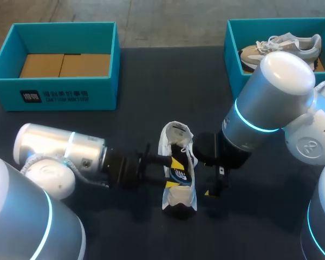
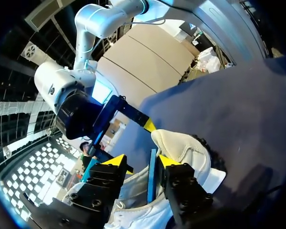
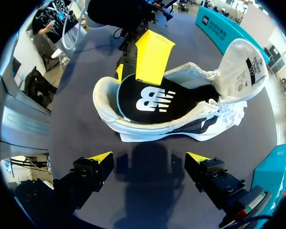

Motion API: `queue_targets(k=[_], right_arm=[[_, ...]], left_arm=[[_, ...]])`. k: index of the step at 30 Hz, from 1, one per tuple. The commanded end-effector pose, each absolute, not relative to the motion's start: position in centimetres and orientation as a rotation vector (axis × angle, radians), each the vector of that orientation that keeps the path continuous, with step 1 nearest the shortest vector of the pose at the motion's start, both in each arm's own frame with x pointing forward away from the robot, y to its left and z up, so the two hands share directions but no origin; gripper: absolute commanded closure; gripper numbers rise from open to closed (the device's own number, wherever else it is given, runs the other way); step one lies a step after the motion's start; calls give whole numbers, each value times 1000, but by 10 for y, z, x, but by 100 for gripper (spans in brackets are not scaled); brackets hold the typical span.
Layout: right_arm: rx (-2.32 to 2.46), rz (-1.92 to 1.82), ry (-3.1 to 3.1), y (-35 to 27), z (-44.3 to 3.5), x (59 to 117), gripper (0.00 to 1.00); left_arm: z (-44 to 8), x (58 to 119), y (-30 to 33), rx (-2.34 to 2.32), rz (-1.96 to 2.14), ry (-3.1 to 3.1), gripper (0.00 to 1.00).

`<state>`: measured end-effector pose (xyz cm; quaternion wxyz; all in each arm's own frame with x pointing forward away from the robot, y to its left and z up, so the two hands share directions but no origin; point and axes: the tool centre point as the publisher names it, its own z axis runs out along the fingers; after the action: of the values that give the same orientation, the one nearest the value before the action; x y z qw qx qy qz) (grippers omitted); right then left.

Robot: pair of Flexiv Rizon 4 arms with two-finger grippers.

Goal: Take the shoe out of the shoebox, open the shoe tongue, remove and reinsert the insole, then place the shoe into the shoebox

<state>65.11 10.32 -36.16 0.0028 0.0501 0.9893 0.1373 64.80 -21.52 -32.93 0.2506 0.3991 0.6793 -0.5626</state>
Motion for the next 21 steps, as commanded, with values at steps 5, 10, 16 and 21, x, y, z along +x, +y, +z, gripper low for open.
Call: queue_targets(k=[5,10,16,21], right_arm=[[159,426,3100,105,-363,650,0],[159,426,3100,105,-363,650,0],[159,426,3100,105,-363,650,0],[159,426,3100,105,-363,650,0]], left_arm=[[-330,642,-219,1116,-1515,1860,100],[-337,646,-221,1148,-1456,1871,100],[-344,657,-220,1133,-1401,1891,100],[-347,659,-218,1125,-1395,1902,100]])
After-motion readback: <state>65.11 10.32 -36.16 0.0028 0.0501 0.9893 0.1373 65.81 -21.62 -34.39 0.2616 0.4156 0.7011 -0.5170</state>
